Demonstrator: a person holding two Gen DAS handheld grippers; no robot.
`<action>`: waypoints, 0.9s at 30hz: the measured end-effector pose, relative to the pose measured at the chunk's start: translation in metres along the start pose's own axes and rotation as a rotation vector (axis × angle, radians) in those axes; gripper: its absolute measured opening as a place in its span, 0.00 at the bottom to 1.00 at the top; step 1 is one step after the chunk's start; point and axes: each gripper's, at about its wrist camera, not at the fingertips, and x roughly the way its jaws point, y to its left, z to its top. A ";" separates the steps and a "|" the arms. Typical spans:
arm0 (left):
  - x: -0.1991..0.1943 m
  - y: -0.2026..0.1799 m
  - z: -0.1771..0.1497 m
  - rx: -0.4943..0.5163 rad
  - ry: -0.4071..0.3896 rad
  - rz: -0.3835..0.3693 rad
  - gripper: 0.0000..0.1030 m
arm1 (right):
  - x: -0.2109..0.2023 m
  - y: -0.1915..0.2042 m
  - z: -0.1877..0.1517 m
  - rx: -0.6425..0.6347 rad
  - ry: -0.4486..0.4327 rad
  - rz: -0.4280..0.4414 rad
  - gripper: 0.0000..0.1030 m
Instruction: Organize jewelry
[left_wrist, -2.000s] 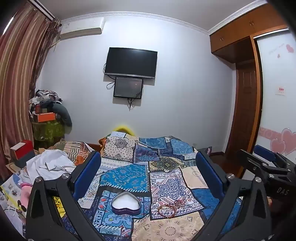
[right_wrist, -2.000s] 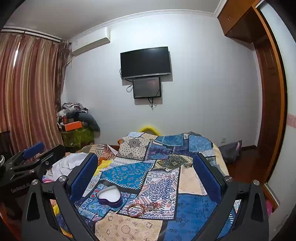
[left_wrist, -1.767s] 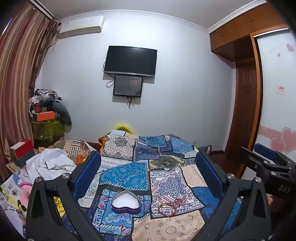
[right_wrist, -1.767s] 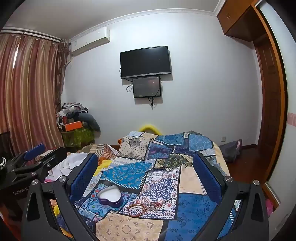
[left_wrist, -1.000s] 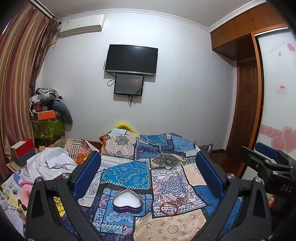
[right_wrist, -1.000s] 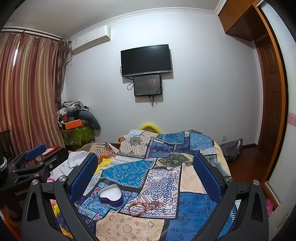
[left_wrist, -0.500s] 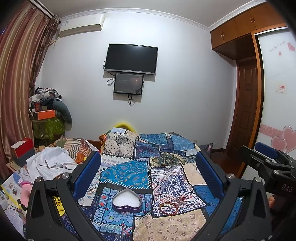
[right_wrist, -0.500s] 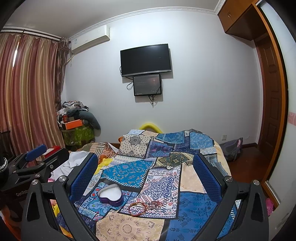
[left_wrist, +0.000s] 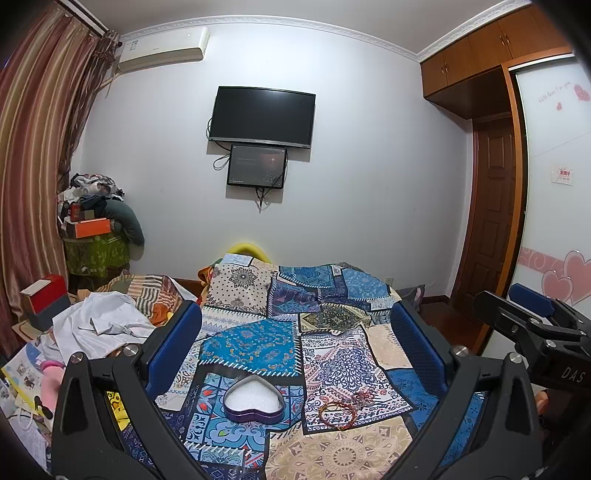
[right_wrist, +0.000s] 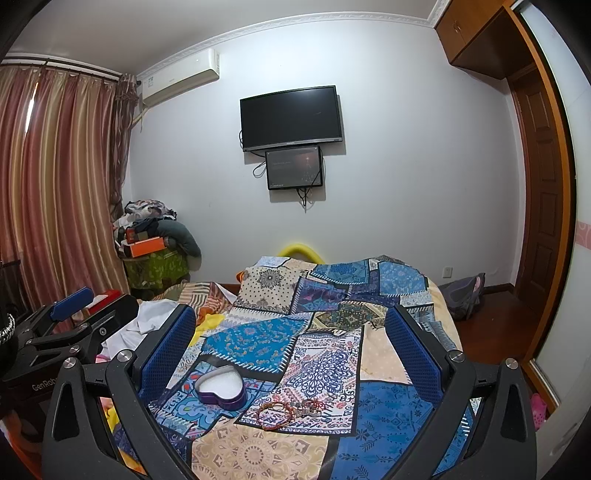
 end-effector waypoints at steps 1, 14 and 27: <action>0.000 0.000 0.000 0.000 0.000 0.000 1.00 | 0.000 0.000 0.000 0.000 0.000 0.000 0.99; 0.000 0.001 -0.001 0.000 0.002 -0.002 1.00 | 0.001 -0.001 0.001 0.002 0.004 0.001 0.99; 0.016 0.003 -0.003 0.008 0.025 -0.003 1.00 | 0.016 -0.008 -0.006 0.021 0.033 -0.005 0.99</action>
